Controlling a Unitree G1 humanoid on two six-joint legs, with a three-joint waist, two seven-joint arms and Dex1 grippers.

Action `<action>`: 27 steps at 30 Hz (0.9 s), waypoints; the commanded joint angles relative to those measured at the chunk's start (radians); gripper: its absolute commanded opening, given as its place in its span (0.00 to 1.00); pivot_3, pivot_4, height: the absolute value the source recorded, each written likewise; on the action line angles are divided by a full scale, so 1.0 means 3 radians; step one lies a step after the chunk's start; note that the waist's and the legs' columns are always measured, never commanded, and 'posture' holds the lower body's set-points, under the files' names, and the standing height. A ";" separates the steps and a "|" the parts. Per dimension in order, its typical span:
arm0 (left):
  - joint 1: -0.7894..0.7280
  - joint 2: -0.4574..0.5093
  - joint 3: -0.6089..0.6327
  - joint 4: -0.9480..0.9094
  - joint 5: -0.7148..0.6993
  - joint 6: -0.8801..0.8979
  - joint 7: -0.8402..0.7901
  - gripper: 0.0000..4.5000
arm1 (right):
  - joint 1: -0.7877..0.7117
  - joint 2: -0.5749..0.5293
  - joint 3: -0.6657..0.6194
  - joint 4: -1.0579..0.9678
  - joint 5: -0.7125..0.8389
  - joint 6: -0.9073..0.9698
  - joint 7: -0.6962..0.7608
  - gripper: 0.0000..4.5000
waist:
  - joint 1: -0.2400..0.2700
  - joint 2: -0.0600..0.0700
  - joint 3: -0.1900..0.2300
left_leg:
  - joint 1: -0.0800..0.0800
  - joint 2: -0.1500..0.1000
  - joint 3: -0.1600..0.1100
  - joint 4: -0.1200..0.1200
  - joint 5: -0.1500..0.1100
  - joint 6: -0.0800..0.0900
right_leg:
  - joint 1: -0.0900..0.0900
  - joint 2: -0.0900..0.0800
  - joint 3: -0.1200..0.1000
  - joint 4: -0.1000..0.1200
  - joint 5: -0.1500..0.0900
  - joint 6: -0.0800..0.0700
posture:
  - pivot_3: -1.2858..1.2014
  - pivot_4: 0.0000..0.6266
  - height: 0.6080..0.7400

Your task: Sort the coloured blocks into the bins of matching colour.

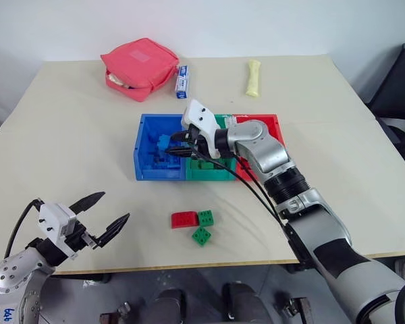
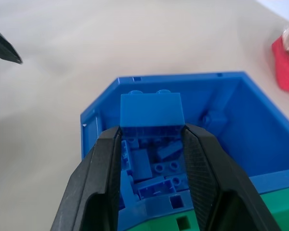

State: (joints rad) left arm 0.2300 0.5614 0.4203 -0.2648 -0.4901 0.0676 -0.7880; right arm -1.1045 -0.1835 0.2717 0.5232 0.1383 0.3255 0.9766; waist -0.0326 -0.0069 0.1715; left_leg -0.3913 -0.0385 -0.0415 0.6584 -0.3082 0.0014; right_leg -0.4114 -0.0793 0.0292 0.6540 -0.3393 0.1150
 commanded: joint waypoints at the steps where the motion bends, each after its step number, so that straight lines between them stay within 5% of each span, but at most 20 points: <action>1: -0.0146 0.0037 -0.0049 0.0020 -0.0043 0.0024 -0.0019 1.00 | -0.0056 0.0040 -0.0086 -0.0003 0.0005 -0.0028 -0.0041 0.32 | 0.0000 0.0000 0.0000 | 0.0001 0.0000 0.0000 0.0000 0.0000 0.0000 | 0.0000 0.0000 0.0000 0.0001 0.0000 0.0000 | 0.52 0.24 1.00; 4: -0.0233 0.0033 -0.0075 0.0043 -0.0040 0.0044 -0.0022 1.00 | -0.0121 0.0135 -0.0111 0.0168 -0.0004 -0.0031 -0.0090 0.32 | -0.0011 0.0000 0.0000 | 0.0001 0.0000 0.0000 -0.0001 0.0000 -0.0001 | -0.0001 0.0000 0.0000 0.0002 0.0000 0.0000 | 0.52 0.24 1.00; 13: -0.0279 0.0068 -0.0191 0.0014 -0.0035 0.0083 -0.0128 1.00 | 0.0026 -0.0007 -0.0126 -0.0108 -0.0070 -0.0124 -0.0078 0.99 | -0.0072 0.0000 0.0000 | 0.0000 0.0000 0.0000 -0.0013 0.0002 -0.0002 | -0.0004 0.0000 0.0000 0.0009 0.0000 -0.0001 | 0.52 0.24 1.00; 19: -0.0593 0.0268 -0.0463 0.0195 0.0031 0.0102 -0.0484 1.00 | 0.0893 -0.0706 -0.0386 -0.1391 0.0385 -0.0129 0.0536 1.00 | 0.0025 0.0000 0.0000 | 0.0000 0.0000 -0.0008 -0.0010 0.0001 -0.0001 | 0.0003 0.0000 -0.0006 -0.0001 0.0000 0.0000 | 0.52 0.24 1.00; 27: -0.1181 0.0485 -0.1175 0.0537 0.0386 -0.0147 -0.1129 1.00 | 0.2160 -0.1483 -0.1068 -0.2247 0.0741 -0.0283 0.0664 1.00 | 0.0044 -0.0001 0.0000 | 0.0002 0.0005 0.0001 -0.0021 0.0007 -0.0006 | 0.0007 0.0003 -0.0004 -0.0026 0.0000 0.0000 | 0.52 0.24 1.00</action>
State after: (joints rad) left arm -0.0985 0.6892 0.1109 -0.1192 -0.4101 0.0573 -1.0722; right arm -0.5071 -0.6016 0.0304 -0.0862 0.3201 0.2613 1.1759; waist -0.0193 -0.0070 0.1715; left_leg -0.3907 -0.0369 -0.0445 0.6518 -0.3058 -0.0006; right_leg -0.4084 -0.0784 0.0259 0.6458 -0.3393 0.1149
